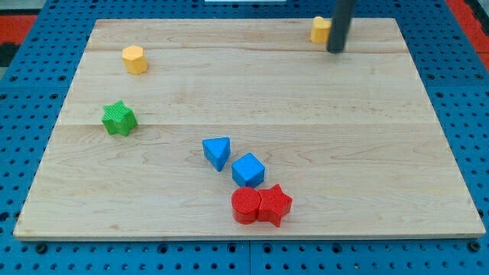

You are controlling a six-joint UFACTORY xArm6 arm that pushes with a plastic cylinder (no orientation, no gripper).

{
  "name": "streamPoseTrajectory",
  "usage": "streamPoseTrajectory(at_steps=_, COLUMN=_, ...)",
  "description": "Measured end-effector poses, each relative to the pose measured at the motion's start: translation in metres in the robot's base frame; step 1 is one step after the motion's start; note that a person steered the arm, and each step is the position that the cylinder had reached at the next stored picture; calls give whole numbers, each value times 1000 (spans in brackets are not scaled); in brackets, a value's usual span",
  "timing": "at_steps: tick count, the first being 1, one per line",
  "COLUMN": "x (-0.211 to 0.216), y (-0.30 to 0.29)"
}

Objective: Move the hexagon to the left of the yellow heart

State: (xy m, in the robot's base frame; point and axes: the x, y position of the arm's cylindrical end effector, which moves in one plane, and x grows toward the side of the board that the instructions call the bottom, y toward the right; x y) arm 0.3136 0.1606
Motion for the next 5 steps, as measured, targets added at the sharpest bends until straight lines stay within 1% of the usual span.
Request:
streamPoseTrajectory(at_steps=1, x=46, y=-99)
streamPoseTrajectory(at_steps=2, x=61, y=-233)
streamPoseTrajectory(at_steps=3, x=61, y=-341)
streamPoseTrajectory(at_steps=4, x=28, y=-386)
streamPoseTrajectory(at_steps=5, x=-18, y=-352)
